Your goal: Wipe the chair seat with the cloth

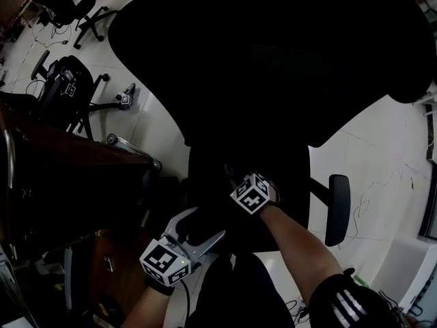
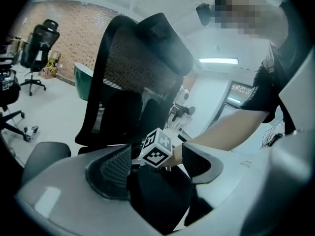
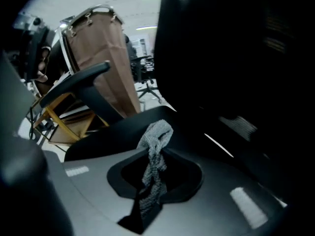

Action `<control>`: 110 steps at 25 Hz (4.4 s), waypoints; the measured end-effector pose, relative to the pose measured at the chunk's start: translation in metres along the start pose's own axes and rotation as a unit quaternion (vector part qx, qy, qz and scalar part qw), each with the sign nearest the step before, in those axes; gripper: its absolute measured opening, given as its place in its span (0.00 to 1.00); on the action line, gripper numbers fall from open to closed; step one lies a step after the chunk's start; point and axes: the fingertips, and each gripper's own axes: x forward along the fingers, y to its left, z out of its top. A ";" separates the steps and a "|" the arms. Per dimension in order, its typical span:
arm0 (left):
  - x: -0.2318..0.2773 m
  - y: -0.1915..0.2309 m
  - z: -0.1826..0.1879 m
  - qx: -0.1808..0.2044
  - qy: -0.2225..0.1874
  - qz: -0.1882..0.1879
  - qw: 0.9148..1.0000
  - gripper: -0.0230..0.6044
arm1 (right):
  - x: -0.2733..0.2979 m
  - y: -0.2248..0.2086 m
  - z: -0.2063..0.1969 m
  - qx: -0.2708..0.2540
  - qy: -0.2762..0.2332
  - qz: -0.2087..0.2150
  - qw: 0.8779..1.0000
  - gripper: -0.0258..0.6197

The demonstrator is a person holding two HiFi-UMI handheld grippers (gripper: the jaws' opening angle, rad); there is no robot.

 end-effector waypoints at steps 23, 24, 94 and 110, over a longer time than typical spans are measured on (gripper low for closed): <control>0.019 -0.026 -0.021 0.000 0.019 -0.043 0.999 0.59 | -0.048 -0.058 -0.172 -0.012 0.139 -0.065 0.988 0.11; 0.022 -0.029 -0.020 0.002 0.020 -0.048 0.999 0.59 | -0.057 -0.067 -0.181 -0.010 0.143 -0.072 0.987 0.11; -0.085 -0.017 -0.085 -0.034 0.037 0.032 0.998 0.59 | 0.018 0.271 -0.077 -0.130 0.067 0.122 0.982 0.11; 0.003 -0.089 -0.071 -0.008 0.075 -0.074 0.994 0.59 | -0.126 0.103 -0.289 0.025 0.155 -0.023 0.987 0.11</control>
